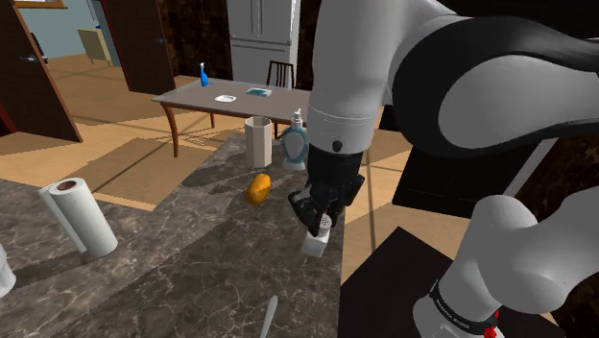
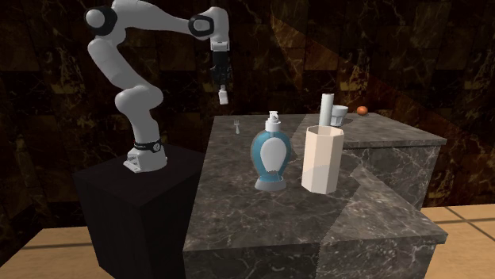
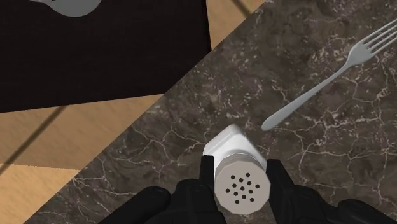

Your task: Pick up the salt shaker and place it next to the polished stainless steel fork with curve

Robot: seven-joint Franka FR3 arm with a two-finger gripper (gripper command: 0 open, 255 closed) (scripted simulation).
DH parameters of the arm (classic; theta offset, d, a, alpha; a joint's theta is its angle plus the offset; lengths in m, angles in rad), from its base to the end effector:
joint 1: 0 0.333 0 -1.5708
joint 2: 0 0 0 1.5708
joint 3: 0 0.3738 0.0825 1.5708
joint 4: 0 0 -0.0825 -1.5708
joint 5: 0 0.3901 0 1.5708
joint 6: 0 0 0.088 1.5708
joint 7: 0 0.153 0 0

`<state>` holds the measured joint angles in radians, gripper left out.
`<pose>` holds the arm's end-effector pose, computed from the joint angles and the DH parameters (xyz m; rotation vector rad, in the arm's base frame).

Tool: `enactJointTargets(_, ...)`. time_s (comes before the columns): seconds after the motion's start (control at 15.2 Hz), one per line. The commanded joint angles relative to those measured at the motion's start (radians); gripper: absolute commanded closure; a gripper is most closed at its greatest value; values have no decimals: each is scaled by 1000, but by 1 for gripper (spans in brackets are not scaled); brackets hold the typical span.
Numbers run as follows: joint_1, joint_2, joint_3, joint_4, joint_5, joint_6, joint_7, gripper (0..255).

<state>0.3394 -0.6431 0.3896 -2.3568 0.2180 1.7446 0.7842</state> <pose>0.2227 0.2697 0.5359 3.1184 -0.2595 0.0138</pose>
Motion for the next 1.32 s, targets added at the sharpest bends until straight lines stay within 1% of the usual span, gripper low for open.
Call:
enactJointTargets(0.0, 20, -8, 40, 3, 26, -5, 50, 255)
enactJointTargets(0.46, 70, 17, 186, 66, 97, -13, 223, 255)
enactJointTargets(0.86, 83, 85, 332, 163, 132, -8, 384, 255)
enactJointTargets(1.25, 87, 89, 356, 89, 146, 71, 381, 255)
